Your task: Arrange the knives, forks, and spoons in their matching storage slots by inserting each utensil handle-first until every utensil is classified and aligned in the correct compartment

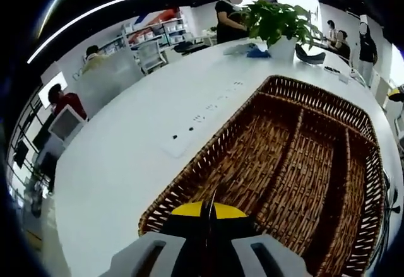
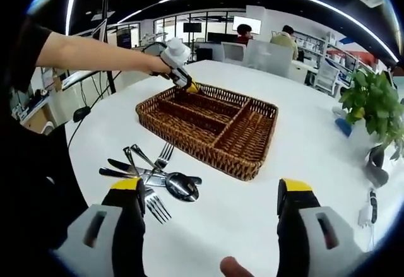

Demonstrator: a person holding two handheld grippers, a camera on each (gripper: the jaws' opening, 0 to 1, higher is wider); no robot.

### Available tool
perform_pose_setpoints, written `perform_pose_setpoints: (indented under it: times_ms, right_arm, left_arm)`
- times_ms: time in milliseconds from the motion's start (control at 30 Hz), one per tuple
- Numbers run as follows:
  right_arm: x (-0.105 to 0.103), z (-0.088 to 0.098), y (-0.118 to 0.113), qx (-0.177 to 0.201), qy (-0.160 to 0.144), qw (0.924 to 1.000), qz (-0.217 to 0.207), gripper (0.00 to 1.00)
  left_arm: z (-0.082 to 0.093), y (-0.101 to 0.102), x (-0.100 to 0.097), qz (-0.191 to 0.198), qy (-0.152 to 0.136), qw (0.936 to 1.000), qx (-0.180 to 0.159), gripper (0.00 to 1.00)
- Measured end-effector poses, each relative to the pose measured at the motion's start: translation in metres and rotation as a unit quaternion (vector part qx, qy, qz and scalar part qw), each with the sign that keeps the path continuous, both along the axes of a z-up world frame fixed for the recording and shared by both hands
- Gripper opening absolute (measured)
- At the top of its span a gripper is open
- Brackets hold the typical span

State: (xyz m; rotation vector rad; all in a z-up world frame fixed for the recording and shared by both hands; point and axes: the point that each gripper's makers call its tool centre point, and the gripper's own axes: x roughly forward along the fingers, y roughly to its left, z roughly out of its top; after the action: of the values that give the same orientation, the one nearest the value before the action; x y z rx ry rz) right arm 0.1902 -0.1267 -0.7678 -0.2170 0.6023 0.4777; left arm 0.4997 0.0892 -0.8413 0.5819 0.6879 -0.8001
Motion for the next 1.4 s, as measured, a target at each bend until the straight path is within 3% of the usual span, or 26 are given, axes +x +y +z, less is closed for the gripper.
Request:
perform_pose_setpoints:
  times_ms: [200, 333, 433, 500, 867, 1100, 1233, 1400]
  right_arm:
    - [-0.002, -0.002, 0.001, -0.001, 0.004, 1.0, -0.002, 0.87]
    - [-0.003, -0.001, 0.003, -0.002, 0.003, 1.0, 0.002, 0.86]
    - [-0.002, -0.001, 0.004, -0.002, 0.002, 1.0, 0.003, 0.86]
    - [-0.003, -0.002, 0.004, -0.003, 0.003, 1.0, 0.004, 0.86]
    - [-0.003, 0.0, 0.005, 0.001, -0.004, 1.0, 0.003, 0.86]
    - [-0.002, 0.006, 0.009, 0.009, -0.018, 0.9998, 0.007, 0.87]
    - [-0.003, 0.01, 0.012, 0.012, -0.024, 0.9996, 0.01, 0.88]
    - [-0.003, 0.012, 0.014, 0.017, -0.03, 0.9993, 0.012, 0.88]
  left_arm:
    - [0.003, 0.004, 0.006, -0.001, -0.021, 0.9996, 0.018, 0.12]
    - [0.005, 0.005, 0.003, 0.0, -0.007, 0.9999, 0.008, 0.02]
    - [0.008, 0.015, 0.011, 0.006, -0.04, 0.9981, 0.046, 0.09]
    - [0.008, 0.014, 0.009, 0.006, -0.037, 0.9984, 0.041, 0.15]
    - [0.027, 0.015, 0.0, 0.012, -0.061, 0.9975, 0.035, 0.2]
    - [0.039, 0.012, -0.005, 0.006, -0.056, 0.9982, 0.018, 0.35]
    - [0.047, 0.011, -0.011, 0.009, -0.061, 0.9981, 0.011, 0.38]
    - [0.055, 0.005, -0.031, 0.002, -0.049, 0.9988, -0.005, 0.53]
